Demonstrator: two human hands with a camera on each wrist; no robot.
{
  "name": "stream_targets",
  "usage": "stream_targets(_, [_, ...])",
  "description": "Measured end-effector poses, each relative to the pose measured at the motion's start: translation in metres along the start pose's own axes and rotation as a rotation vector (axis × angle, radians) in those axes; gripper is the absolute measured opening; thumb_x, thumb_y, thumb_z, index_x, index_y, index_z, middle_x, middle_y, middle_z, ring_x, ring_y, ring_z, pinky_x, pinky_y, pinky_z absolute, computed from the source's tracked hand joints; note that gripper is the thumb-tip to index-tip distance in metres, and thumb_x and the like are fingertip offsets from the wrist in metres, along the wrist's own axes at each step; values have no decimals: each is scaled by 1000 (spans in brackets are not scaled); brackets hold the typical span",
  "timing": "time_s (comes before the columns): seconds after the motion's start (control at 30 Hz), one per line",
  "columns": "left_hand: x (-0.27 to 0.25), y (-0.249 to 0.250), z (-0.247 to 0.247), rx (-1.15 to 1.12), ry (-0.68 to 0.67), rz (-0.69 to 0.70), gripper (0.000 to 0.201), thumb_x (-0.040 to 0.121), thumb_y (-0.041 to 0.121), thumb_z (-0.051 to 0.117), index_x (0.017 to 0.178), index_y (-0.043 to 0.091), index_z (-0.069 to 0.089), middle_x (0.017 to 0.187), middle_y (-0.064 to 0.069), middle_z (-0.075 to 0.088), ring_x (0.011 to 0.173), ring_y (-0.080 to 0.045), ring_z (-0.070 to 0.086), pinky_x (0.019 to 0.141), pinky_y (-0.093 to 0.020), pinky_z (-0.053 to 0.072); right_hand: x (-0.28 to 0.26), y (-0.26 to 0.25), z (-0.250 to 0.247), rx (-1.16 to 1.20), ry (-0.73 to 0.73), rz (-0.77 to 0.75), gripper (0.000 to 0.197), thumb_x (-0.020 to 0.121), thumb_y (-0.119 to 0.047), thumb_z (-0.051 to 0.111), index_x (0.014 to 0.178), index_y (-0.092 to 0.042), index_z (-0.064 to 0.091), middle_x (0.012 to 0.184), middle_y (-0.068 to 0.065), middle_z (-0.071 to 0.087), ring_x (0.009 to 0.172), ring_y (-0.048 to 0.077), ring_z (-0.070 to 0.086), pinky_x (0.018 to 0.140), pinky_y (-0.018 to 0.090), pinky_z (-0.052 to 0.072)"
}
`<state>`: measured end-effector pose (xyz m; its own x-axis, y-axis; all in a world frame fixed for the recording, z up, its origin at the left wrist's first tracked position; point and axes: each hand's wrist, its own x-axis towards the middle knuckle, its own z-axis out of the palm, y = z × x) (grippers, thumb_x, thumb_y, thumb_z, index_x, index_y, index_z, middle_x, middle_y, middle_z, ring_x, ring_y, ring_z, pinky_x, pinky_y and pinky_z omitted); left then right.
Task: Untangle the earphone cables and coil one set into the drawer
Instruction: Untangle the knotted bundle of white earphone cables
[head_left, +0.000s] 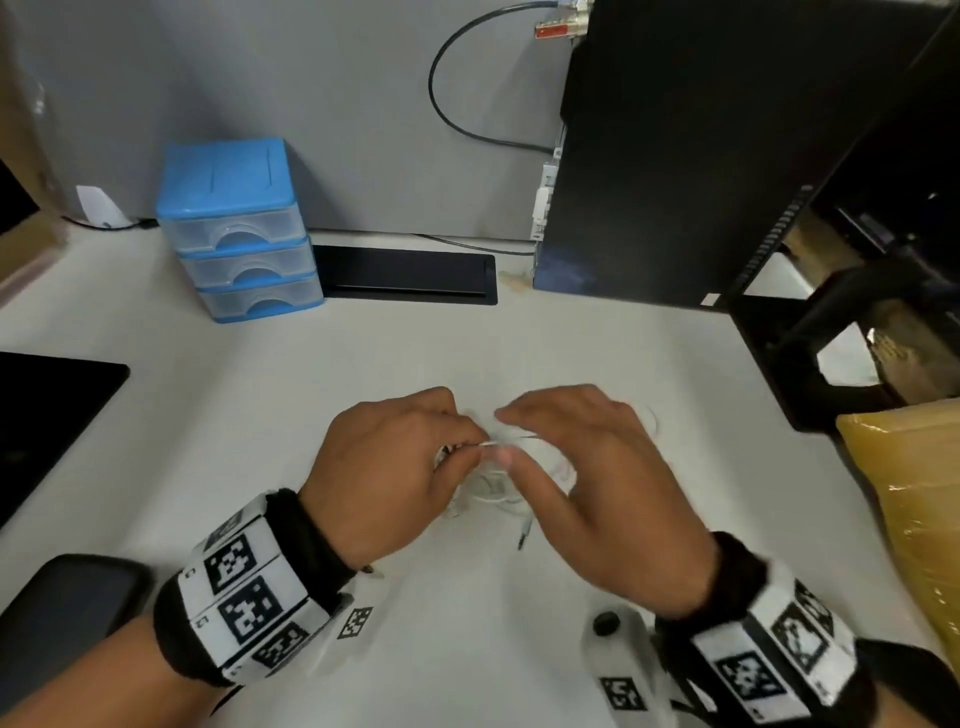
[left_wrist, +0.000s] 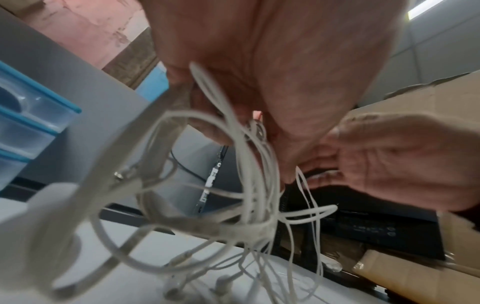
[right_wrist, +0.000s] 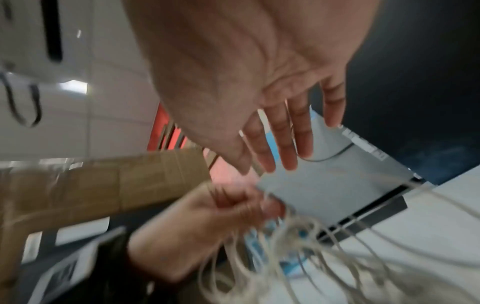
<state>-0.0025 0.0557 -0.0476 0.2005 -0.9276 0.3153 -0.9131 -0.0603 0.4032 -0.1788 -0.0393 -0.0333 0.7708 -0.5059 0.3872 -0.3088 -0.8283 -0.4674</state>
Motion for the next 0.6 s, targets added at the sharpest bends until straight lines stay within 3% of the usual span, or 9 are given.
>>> stream_targets(0.07, [-3,4,-1,-2,-8,42,22,89,44,51,86,41,72,74,16,57,60,-2,54,52,-23,44,-6,-3,16,-46,-108,-11,30,96,-37,46,118,-26,64,102,-13,68,96,11,60,93,36,42])
stream_targets(0.17, [-4,5,1,19,-30,61,20,88,44,53,87,40,73,74,16,58,62,-2,55,52,-24,45,-6,2,17,-44,-115,47,22,97,-36,48,97,-26,68,70,-11,66,65,10,59,77,36,48])
stream_targets(0.27, [-3,3,2,48,-21,42,17,86,44,57,85,39,73,74,15,58,61,-4,57,51,-26,45,-1,0,7,81,-116,54,24,98,-33,52,81,-24,66,65,-7,61,60,12,57,65,37,48])
stream_targets(0.33, [-1,-3,1,53,2,9,16,84,44,60,82,37,74,72,14,57,57,-6,55,49,-26,44,6,-5,-16,318,-6,124,21,96,-27,61,77,-22,68,65,-6,62,61,8,57,66,26,49])
stream_targets(0.4, [2,-11,1,41,34,-41,19,84,46,59,83,36,75,73,15,59,56,-7,55,51,-25,44,15,0,-46,461,237,205,19,92,-23,65,74,-21,70,65,0,63,63,4,55,68,15,45])
stream_targets(0.5, [8,-25,1,15,70,-107,23,84,49,56,87,36,75,77,15,62,62,-10,60,57,-27,47,22,29,-83,474,543,279,21,94,-20,61,75,-17,69,69,10,64,67,6,58,74,17,46])
stream_targets(0.6, [10,-34,-5,35,71,-134,20,88,48,59,86,36,75,78,12,63,65,-14,62,59,-30,49,20,57,-97,418,634,391,24,96,-30,56,75,-26,69,70,7,66,72,13,63,80,30,56])
